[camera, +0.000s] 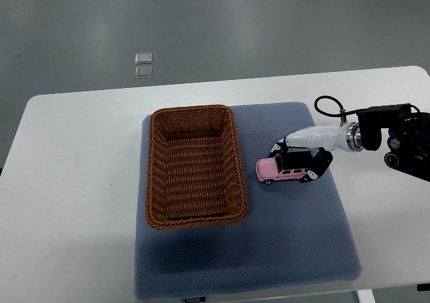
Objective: Place pink car in brown basket
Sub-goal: 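Close the right hand fingers around the pink car's black roof, then lift the car with the right hand and carry it over the basket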
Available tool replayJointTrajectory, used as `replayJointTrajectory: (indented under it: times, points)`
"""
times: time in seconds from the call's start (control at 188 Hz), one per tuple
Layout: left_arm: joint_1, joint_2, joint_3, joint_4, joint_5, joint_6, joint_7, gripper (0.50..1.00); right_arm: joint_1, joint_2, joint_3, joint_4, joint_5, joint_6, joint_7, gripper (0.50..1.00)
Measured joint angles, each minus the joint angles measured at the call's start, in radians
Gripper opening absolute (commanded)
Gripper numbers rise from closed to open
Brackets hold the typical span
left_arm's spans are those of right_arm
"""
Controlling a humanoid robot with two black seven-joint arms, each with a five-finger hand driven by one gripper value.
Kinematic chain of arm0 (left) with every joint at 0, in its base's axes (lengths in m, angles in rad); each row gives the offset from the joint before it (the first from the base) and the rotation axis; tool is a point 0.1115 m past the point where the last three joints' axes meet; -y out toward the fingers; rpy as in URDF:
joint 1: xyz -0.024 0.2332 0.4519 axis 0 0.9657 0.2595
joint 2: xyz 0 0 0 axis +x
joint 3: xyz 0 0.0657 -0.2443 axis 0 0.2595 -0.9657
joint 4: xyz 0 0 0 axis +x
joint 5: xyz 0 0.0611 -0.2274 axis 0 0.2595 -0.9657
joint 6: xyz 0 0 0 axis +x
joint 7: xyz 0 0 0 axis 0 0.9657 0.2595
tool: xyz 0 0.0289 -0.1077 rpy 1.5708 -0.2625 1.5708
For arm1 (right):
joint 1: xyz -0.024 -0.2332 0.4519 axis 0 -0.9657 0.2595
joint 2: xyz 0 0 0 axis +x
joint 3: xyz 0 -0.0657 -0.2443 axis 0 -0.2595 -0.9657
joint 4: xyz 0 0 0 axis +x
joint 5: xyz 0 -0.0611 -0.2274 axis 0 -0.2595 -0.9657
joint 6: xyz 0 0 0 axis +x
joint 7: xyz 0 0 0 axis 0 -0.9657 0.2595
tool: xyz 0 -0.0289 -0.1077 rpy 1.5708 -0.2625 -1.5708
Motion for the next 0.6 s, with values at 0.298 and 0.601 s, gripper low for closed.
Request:
replayJointTrajectory:
  times: [0.298,0.601]
  points:
    - [0.000,0.000,0.000,0.006,0.000,0.000,0.000,1.000,-0.005,-0.001,0.000,-0.009,0.000,-0.007,-0.004,0.500]
    - [0.000,0.000,0.000,0.006,0.000,0.000,0.000,1.000,0.026,-0.043,0.017,0.005,0.011,-0.046,0.001,0.500]
